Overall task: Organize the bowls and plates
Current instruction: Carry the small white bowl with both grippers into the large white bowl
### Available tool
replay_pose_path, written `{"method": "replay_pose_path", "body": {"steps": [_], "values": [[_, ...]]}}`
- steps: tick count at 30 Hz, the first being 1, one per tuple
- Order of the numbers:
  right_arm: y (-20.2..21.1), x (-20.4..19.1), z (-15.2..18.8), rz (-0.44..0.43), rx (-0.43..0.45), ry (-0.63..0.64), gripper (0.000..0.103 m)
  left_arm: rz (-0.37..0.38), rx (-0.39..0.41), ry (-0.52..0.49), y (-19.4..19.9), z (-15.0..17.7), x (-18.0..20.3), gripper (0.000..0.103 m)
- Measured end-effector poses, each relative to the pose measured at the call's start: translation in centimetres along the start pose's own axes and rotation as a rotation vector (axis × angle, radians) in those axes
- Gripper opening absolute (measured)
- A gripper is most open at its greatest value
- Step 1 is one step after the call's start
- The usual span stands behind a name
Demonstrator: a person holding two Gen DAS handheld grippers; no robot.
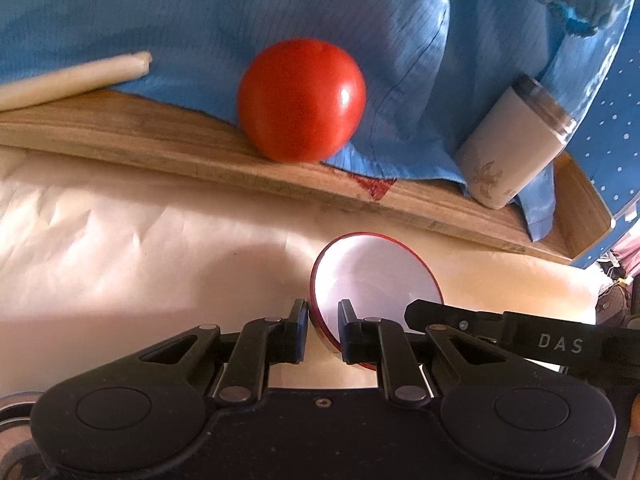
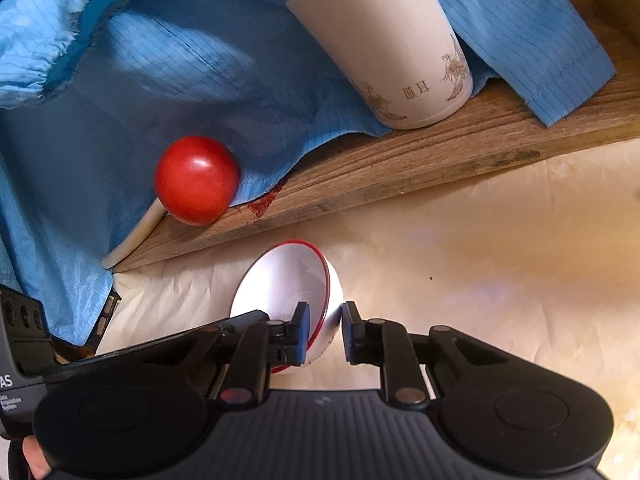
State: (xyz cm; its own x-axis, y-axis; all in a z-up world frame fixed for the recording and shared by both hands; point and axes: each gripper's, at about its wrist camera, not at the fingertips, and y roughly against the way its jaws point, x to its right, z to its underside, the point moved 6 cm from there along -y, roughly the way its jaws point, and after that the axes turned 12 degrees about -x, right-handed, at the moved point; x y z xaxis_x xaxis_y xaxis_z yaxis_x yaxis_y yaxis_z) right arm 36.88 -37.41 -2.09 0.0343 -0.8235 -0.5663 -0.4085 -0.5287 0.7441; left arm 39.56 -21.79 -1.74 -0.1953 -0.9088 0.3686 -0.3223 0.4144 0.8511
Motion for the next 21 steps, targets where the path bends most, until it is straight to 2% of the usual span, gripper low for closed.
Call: {"method": "replay_pose_path", "body": {"steps": [6,13,18,21], "values": [[0.8,-0.4,0.0,0.01,0.023,0.006,0.019,0.014,0.026,-0.004,1.3,0.2,0.1,0.016],[1.0,-0.2,0.2,-0.003,0.008,-0.016,0.019,0.031,0.051,-0.008,2.7,0.2,0.3,0.016],[1.7,0.4,0.6,-0.035,0.004,-0.052,0.019,0.045,0.051,-0.018,3.2,0.5,1.0,0.016],[2.5,0.4,1.1,-0.024,0.015,-0.054,0.019,0.059,0.049,-0.022,3.4,0.9,1.5,0.016]]}}
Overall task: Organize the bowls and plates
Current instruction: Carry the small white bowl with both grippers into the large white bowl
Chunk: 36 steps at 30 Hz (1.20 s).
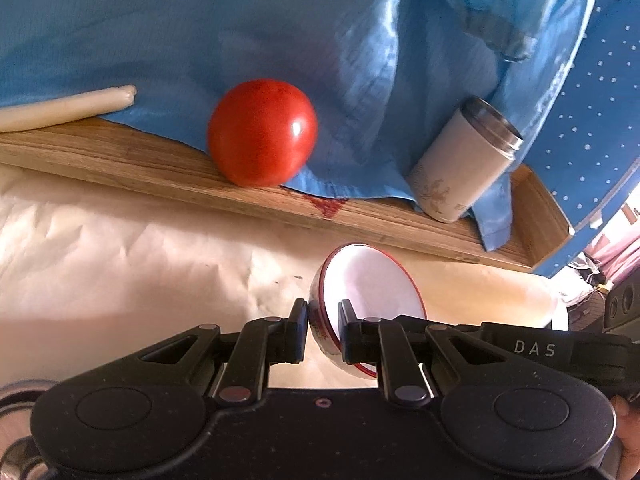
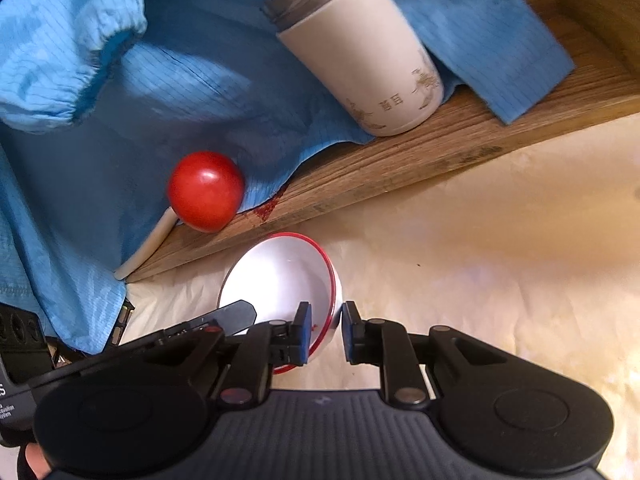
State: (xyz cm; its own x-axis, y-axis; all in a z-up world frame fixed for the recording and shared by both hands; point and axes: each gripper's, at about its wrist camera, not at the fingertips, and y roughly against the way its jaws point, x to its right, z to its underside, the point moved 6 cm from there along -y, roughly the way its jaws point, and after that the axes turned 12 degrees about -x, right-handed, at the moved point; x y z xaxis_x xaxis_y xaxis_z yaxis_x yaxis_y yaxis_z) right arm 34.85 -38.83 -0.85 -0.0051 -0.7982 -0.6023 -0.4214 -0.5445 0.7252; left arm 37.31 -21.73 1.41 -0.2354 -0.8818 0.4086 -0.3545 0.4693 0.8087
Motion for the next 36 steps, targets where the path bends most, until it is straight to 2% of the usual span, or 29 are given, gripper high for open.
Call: {"method": "replay_pose_path", "body": {"steps": [15,27,36], "values": [[6.7,-0.6,3.4,0.083,0.083,0.012,0.019,0.07,0.01,-0.077,2.9,2.7,5.1,0.016],[10.0,-1.2,6.2,0.146,0.092,0.008,0.02,0.092,0.004,-0.14,4.8,5.4,7.7,0.016],[11.2,-0.9,9.6,0.194,0.081,0.006,0.02,0.107,-0.029,-0.179,5.2,8.4,8.5,0.016]]}}
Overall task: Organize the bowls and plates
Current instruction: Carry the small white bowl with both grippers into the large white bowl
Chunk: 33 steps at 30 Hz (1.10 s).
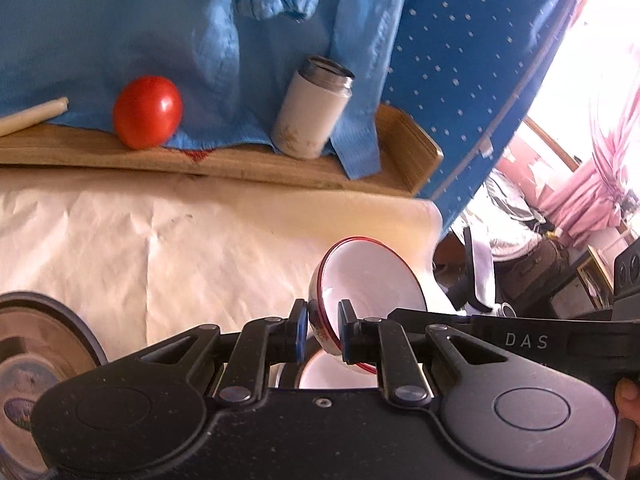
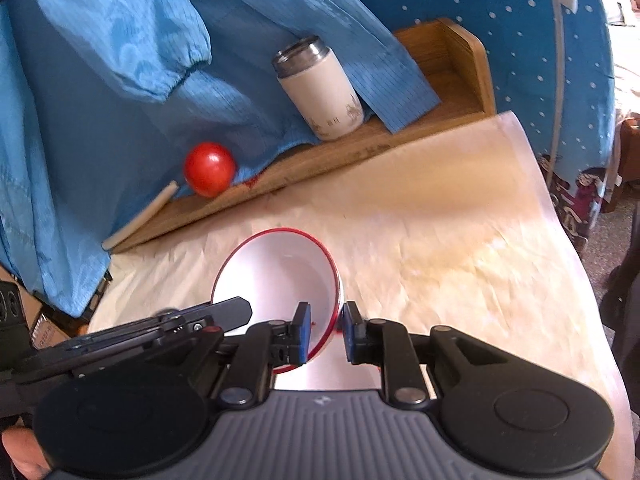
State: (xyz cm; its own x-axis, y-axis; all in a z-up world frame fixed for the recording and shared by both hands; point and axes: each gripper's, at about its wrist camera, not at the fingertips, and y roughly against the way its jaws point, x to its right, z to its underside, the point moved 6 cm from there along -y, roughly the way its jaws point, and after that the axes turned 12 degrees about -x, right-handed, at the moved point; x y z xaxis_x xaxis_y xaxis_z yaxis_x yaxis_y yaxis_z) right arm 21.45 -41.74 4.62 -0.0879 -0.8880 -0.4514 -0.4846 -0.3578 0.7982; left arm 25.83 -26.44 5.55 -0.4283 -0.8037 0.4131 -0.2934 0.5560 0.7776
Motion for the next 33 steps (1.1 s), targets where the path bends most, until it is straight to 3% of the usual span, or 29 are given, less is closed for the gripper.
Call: {"method": "replay_pose_path", "body": {"steps": [17,33], "values": [[0.6,0.2,4.3,0.095,-0.036,0.018,0.024,-0.012,-0.063,-0.061,-0.9,4.3,1.6,0.017],[-0.7,0.3,5.1,0.096,-0.068,0.031,0.027,-0.01,-0.091,-0.039,-1.4,5.4,0.8,0.017]]}}
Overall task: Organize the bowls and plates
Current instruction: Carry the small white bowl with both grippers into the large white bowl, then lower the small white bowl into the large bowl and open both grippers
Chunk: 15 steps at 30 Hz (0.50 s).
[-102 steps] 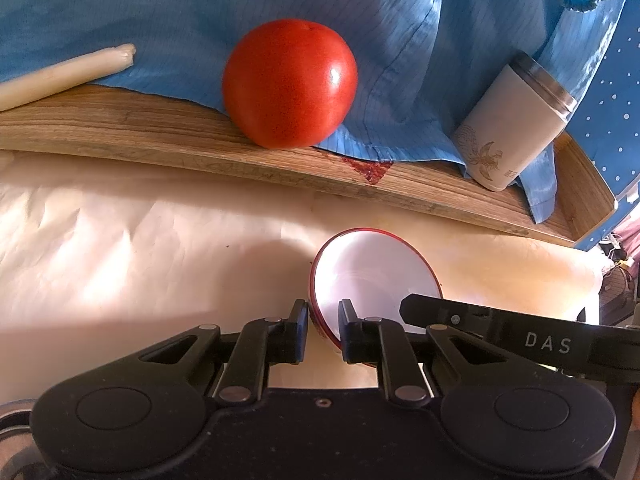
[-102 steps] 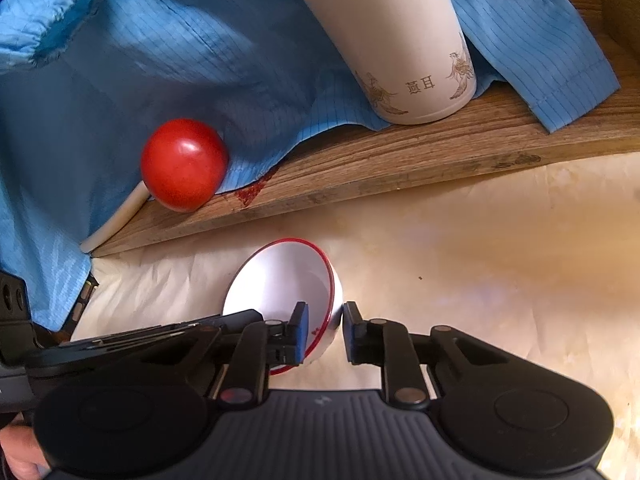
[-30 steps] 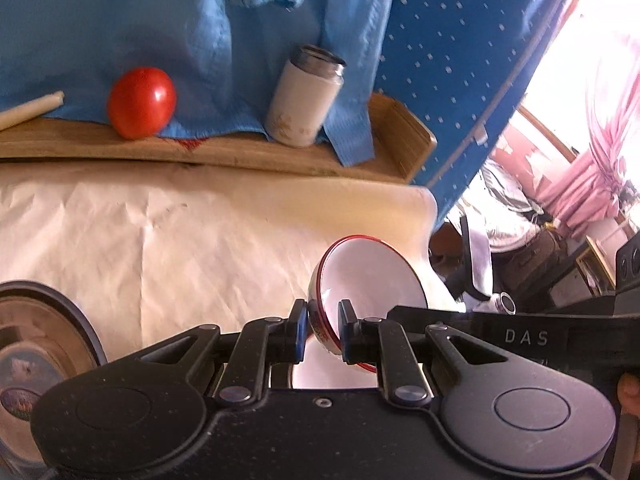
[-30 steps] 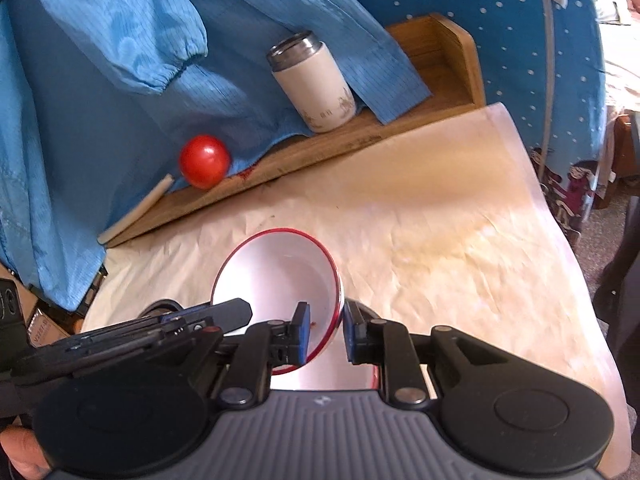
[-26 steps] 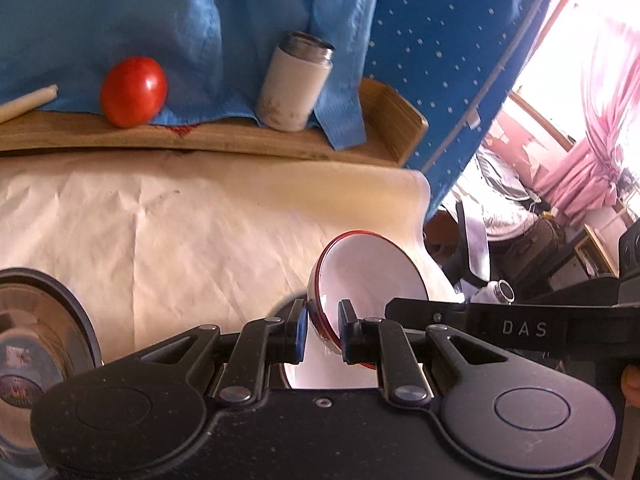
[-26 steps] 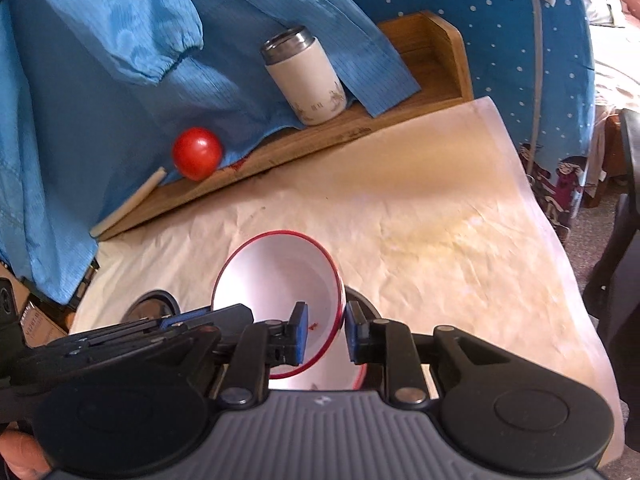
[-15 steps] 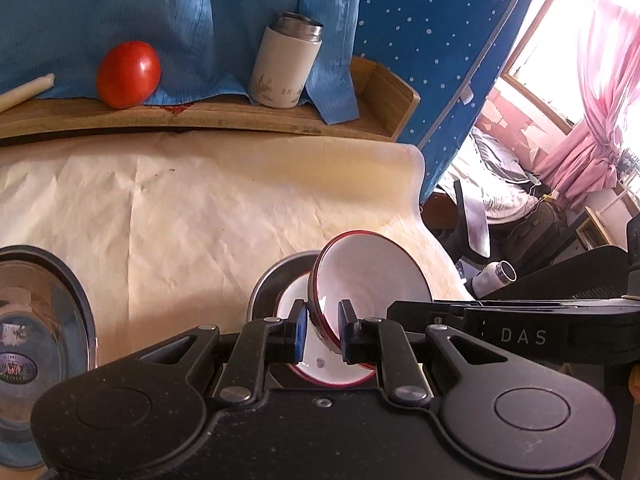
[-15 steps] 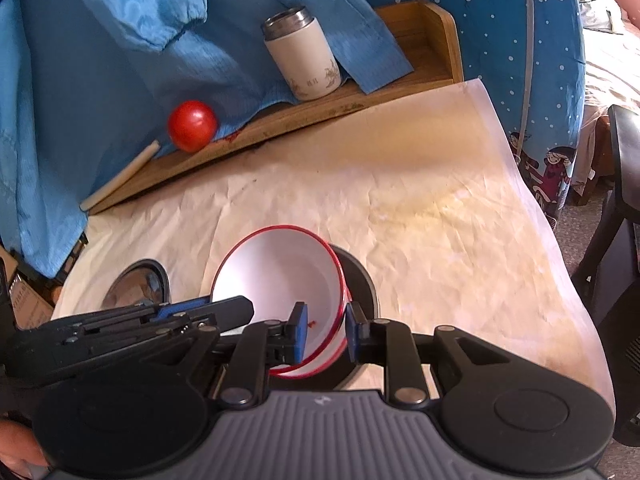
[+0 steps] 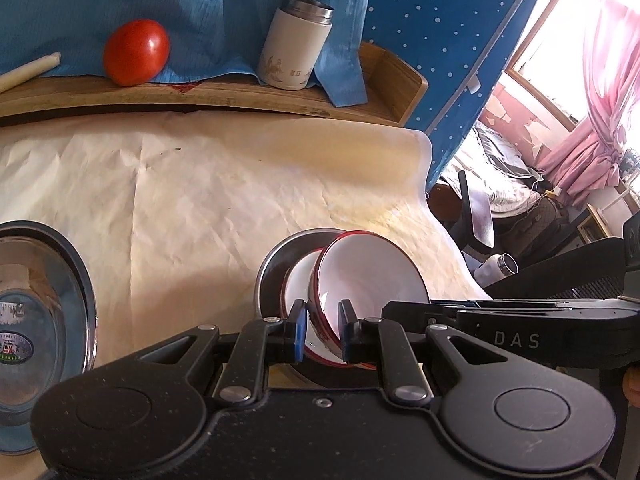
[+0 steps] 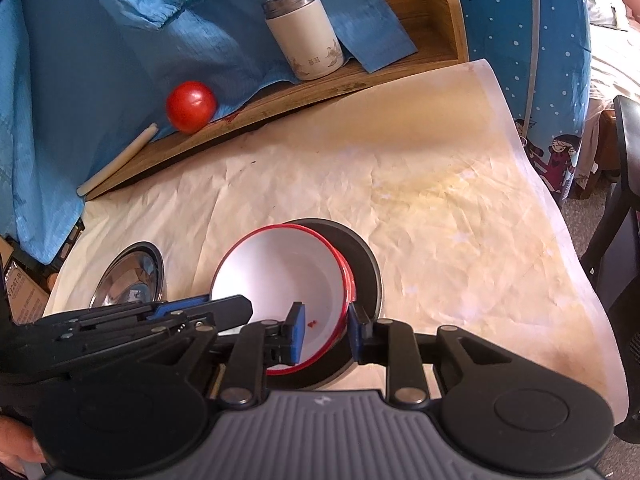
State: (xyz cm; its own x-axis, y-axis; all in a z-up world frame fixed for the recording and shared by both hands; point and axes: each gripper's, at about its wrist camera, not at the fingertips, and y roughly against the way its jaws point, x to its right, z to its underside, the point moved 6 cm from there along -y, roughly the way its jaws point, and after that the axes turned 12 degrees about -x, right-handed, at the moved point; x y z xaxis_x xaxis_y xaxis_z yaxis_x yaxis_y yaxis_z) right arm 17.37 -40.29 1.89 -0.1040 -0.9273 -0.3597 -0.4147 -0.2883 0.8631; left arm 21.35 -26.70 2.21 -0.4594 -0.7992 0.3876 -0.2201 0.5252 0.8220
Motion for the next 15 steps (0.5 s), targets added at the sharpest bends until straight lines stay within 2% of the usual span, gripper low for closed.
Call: {"method": "replay_pose_path", "body": {"steps": [15], "values": [[-0.62,-0.33,-0.25,0.008,-0.012,0.027,0.029,-0.01,-0.013,0.01,-0.66,-0.21,-0.61,0.016]]}}
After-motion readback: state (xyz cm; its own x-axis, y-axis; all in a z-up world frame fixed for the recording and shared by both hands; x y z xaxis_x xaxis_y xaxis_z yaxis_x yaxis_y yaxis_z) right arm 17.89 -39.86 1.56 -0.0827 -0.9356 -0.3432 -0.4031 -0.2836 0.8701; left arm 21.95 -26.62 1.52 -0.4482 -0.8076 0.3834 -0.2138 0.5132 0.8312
